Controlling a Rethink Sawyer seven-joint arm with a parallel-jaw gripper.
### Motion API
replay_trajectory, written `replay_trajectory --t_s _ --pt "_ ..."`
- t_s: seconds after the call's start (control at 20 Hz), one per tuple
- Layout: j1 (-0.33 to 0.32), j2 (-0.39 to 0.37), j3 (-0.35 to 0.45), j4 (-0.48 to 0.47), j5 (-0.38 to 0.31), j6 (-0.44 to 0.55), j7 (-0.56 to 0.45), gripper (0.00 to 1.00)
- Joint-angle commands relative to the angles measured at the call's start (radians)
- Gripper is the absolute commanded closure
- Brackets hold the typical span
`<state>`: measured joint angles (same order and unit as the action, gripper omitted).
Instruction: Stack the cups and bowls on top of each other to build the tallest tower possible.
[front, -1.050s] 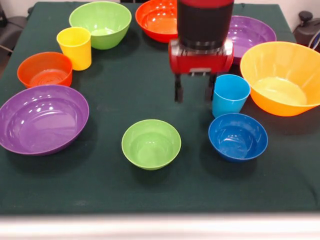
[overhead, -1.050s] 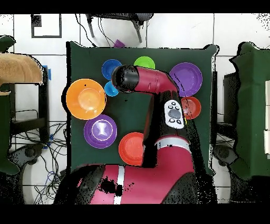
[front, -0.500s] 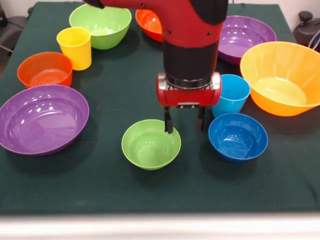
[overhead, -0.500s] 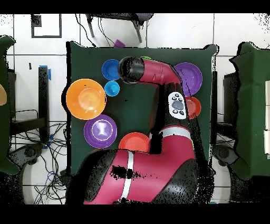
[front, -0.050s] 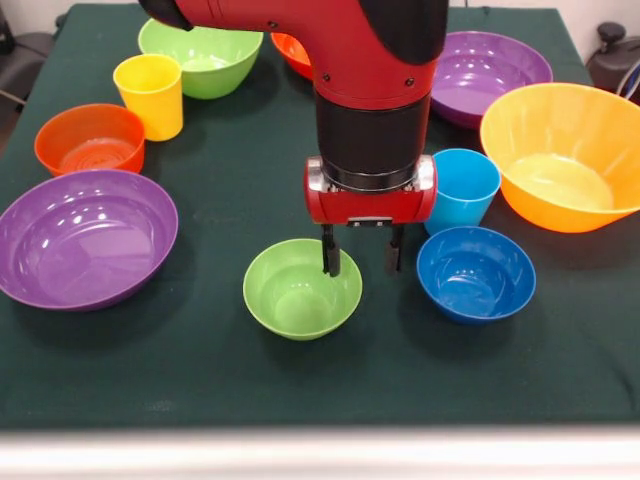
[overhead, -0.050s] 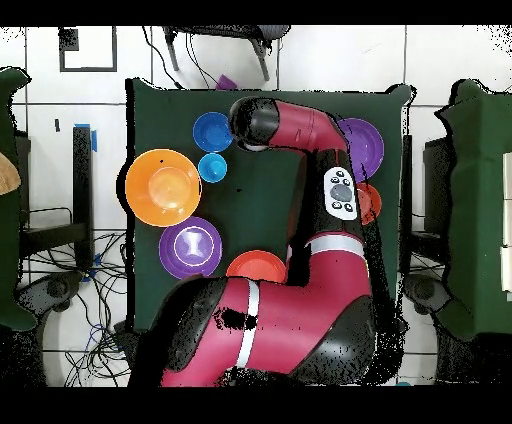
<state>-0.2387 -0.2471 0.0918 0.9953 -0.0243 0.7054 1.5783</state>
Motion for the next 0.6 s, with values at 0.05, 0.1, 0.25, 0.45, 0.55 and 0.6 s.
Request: replay_trajectory --t_s 0.05,0.1,0.25,0.45,0.55,0.6 --pt "0.003 0.003 0.087 -0.019 -0.077 0.082 -0.140 0.00" --pt "0.000 0.012 0.092 -0.014 -0.080 0.067 -0.144 0.00" --pt "-0.003 0.066 0.099 -0.036 -0.089 0.049 -0.149 0.00" --pt "-0.012 0.101 0.111 -0.025 -0.102 -0.001 -0.145 0.00" --pt "-0.014 0.102 0.110 -0.013 -0.111 -0.029 -0.138 0.00" --pt "-0.015 0.102 0.111 -0.009 -0.115 -0.036 -0.138 0.00"
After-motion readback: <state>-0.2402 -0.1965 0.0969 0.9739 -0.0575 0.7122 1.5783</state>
